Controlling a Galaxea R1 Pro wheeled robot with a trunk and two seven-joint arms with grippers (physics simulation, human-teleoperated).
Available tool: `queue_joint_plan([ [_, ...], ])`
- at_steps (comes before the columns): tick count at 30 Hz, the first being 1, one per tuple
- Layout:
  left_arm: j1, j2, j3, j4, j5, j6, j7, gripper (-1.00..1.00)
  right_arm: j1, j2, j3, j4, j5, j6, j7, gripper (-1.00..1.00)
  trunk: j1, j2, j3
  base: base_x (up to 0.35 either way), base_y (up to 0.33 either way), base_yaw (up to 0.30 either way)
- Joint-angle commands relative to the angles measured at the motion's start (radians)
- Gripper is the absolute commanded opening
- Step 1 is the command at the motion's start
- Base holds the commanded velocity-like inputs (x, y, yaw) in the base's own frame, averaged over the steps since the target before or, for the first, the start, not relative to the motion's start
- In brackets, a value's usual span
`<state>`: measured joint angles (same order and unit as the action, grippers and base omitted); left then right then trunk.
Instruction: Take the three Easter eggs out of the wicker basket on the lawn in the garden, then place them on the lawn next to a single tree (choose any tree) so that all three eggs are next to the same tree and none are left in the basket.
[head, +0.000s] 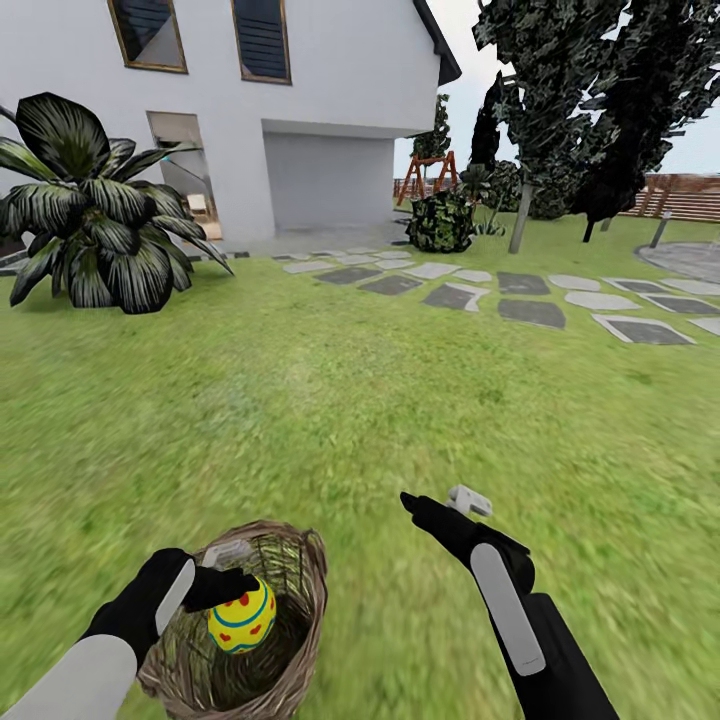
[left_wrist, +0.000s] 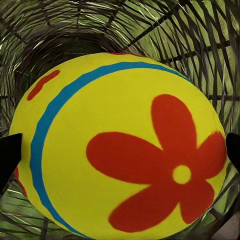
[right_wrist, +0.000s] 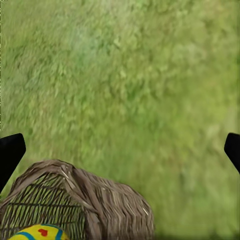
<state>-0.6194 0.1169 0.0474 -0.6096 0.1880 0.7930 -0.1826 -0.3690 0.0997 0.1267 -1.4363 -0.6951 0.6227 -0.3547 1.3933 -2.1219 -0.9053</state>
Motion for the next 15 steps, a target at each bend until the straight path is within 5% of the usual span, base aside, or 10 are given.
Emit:
queue_joint_plan([
  [1, 0.0, 0.0, 0.003, -0.001, 0.001, 0.005, -0.003, -1.0, -0.001, 0.0, 0.001, -0.001, -0.01, 0.001, -0.01, 1.0, -0.004, 0.007, 0.002, -0.001, 0.0, 0.0],
  [15, 0.0, 0.001, 0.003, -0.001, 0.001, 0.007, -0.004, -1.0, -0.001, -0.001, -0.001, -0.002, -0.01, -0.001, -0.009, 1.0, -0.058, 0.105, 0.046, 0.0, 0.0, 0.0],
])
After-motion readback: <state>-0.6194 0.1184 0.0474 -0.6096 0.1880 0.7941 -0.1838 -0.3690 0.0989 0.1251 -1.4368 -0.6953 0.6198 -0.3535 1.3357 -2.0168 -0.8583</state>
